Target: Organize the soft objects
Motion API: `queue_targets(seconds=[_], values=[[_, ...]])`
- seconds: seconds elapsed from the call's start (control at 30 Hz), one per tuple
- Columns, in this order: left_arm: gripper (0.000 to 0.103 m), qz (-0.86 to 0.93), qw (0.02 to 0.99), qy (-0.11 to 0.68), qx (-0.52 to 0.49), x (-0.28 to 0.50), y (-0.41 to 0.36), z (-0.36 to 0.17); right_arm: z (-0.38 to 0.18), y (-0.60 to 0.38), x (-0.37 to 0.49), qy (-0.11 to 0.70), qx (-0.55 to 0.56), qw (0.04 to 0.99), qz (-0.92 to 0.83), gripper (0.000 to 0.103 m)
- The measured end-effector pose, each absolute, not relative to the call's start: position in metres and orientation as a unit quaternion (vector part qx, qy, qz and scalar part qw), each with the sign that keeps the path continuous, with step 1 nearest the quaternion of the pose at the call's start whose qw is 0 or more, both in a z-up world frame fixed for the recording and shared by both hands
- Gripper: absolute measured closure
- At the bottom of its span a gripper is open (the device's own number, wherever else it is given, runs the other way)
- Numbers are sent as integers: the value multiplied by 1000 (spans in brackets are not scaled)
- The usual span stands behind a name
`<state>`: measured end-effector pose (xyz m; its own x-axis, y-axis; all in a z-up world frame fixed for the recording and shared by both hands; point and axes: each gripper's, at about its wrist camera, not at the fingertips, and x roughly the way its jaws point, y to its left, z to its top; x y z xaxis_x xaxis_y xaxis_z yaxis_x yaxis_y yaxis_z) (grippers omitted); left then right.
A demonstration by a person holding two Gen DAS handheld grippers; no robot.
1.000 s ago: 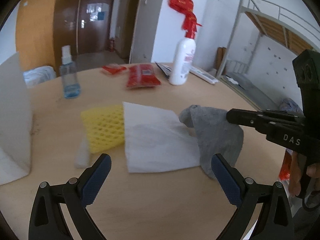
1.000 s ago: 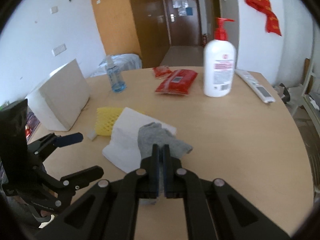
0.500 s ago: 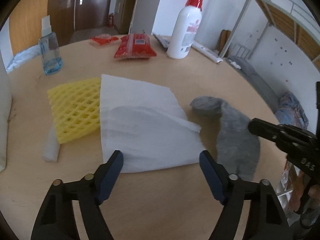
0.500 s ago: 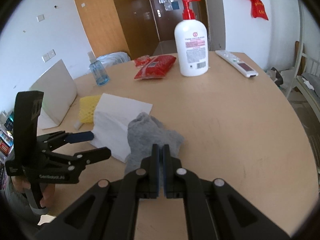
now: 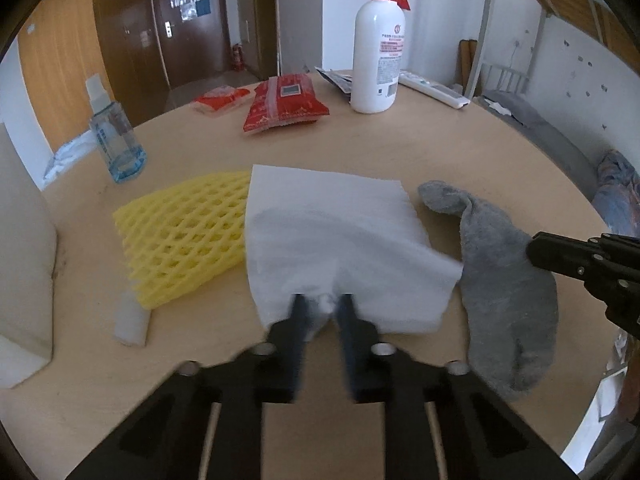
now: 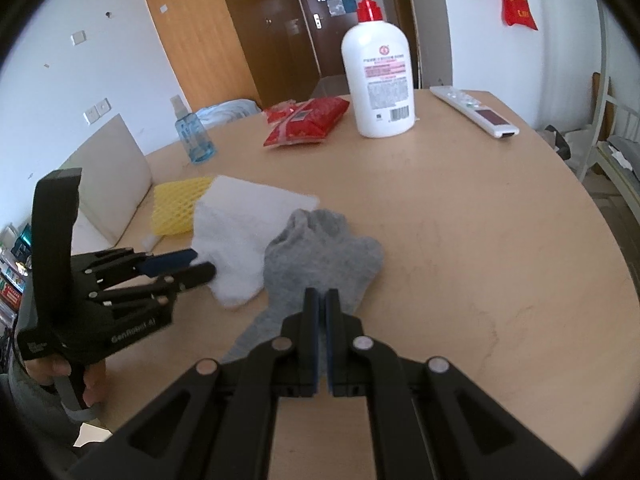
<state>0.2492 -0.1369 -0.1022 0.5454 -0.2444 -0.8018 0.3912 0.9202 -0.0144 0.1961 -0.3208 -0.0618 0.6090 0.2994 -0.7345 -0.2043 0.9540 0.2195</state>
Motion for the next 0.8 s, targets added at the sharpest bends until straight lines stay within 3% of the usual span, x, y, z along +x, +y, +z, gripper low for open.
queue_targets(seconds=[0.27,0.5,0.57,0.6,0.63,0.7,0.8], values=[[99,-206,869,441,90,244,-140,-99,-61,-321,194,416,58,896,144,98],[100,-212,895,384,80,223,-124,-56,-58,-319,193,409,49,900,141,97],[100,-213,900,372,79,217,-118,-45,-57,-317,192,409,39,901,140,90],[100,-214,902,367,77,214,-116,-41,-56,-315,191,408,32,902,139,79],[99,-214,904,363,75,212,-114,-38,-56,-313,190,407,25,903,137,60],[99,-212,906,358,72,210,-111,-32,-54,-308,188,396,11,909,130,37],[99,-209,910,350,73,206,-107,-27,-51,-301,186,386,-4,911,141,30]])
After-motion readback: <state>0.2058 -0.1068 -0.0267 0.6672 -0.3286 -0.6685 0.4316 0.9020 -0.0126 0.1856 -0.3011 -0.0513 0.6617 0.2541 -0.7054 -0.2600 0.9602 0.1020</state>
